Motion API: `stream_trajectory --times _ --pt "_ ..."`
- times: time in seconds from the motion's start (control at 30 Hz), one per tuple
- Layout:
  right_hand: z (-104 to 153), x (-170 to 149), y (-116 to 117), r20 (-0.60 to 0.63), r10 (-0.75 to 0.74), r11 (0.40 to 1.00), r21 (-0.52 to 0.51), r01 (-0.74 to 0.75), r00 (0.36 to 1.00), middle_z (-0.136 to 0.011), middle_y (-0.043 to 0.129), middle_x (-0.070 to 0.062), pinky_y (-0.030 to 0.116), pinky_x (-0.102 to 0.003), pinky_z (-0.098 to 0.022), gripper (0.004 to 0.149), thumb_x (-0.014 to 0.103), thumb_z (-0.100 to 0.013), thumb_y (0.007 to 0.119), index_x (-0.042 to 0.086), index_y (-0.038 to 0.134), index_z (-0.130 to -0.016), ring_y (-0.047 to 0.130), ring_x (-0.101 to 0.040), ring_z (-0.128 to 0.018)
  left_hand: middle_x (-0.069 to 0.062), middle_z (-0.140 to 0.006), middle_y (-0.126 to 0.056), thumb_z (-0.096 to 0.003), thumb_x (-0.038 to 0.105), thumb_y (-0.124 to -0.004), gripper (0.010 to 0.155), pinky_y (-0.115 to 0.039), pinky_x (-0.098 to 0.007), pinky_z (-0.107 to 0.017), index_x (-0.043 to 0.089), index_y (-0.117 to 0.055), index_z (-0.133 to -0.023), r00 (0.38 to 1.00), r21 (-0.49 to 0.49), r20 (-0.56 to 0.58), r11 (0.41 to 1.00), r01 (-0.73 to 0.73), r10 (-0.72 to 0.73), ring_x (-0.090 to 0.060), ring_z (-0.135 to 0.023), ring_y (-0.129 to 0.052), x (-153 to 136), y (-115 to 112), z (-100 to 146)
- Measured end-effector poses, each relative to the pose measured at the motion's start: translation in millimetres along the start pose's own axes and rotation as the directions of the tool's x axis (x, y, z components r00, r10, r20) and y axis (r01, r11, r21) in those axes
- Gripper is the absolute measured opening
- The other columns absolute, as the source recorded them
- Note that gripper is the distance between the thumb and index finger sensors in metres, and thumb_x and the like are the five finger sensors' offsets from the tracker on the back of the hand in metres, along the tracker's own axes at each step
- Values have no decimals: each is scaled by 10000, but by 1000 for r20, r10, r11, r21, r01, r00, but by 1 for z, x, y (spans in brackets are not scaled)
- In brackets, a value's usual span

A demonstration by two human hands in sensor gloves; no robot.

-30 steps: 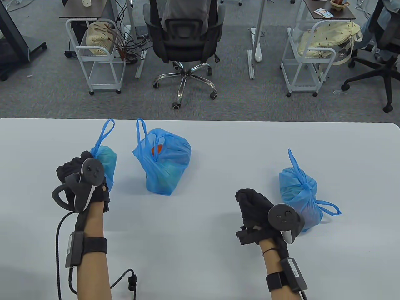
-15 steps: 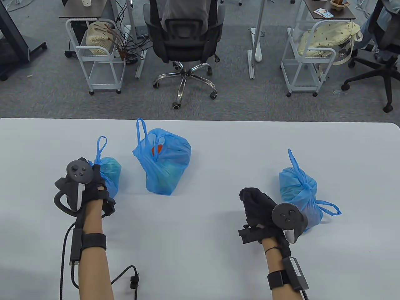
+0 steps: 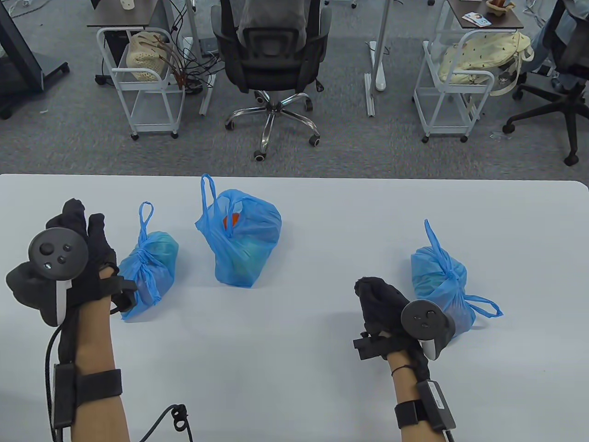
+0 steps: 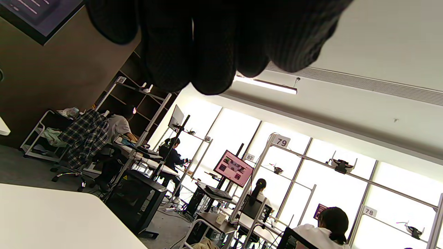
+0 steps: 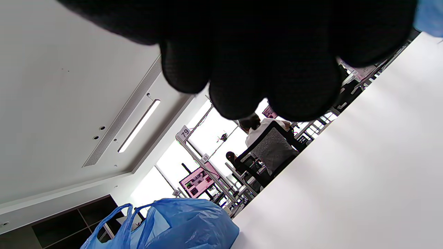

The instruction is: Tie knot on plastic bag top

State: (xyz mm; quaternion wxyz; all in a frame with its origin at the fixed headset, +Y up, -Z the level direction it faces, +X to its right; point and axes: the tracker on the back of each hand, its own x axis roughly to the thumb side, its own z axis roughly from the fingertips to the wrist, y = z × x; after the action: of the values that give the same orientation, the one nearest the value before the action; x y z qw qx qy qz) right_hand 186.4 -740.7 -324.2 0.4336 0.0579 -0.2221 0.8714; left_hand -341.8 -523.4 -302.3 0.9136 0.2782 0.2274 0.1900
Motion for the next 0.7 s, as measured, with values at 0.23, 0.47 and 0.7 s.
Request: stream_trajectory --times 0.23,0.47,0.7 --pt "0 3 2 22 40 999 30 -41 999 -609 1014 -150 767 -638 -419 406 402 -502 732 103 928 -694 1040 -390 -490 24 -704 -1050 -543 372 -753 406 -750 -536 -637 284 -855 -926 992 -17 116 998 58 -55 -213 -564 -1052 40 -16 14" --pt "-1 3 3 23 58 997 47 -59 998 -609 1015 -151 766 -638 -420 406 401 -503 732 103 929 -695 1039 -389 -493 80 -465 -1081 -530 460 -772 396 -835 -490 -555 311 -894 -876 962 -194 257 970 146 -93 -138 -336 -1076 72 -78 33" --pt "-1 3 3 17 58 997 49 -58 998 -610 1014 -151 766 -638 -421 406 401 -503 732 103 928 -696 1038 -391 -494 -86 -1047 -785 -512 525 -793 602 -629 -674 -676 250 -684 -1036 970 -245 199 951 188 -141 -328 -838 -911 82 -147 56"
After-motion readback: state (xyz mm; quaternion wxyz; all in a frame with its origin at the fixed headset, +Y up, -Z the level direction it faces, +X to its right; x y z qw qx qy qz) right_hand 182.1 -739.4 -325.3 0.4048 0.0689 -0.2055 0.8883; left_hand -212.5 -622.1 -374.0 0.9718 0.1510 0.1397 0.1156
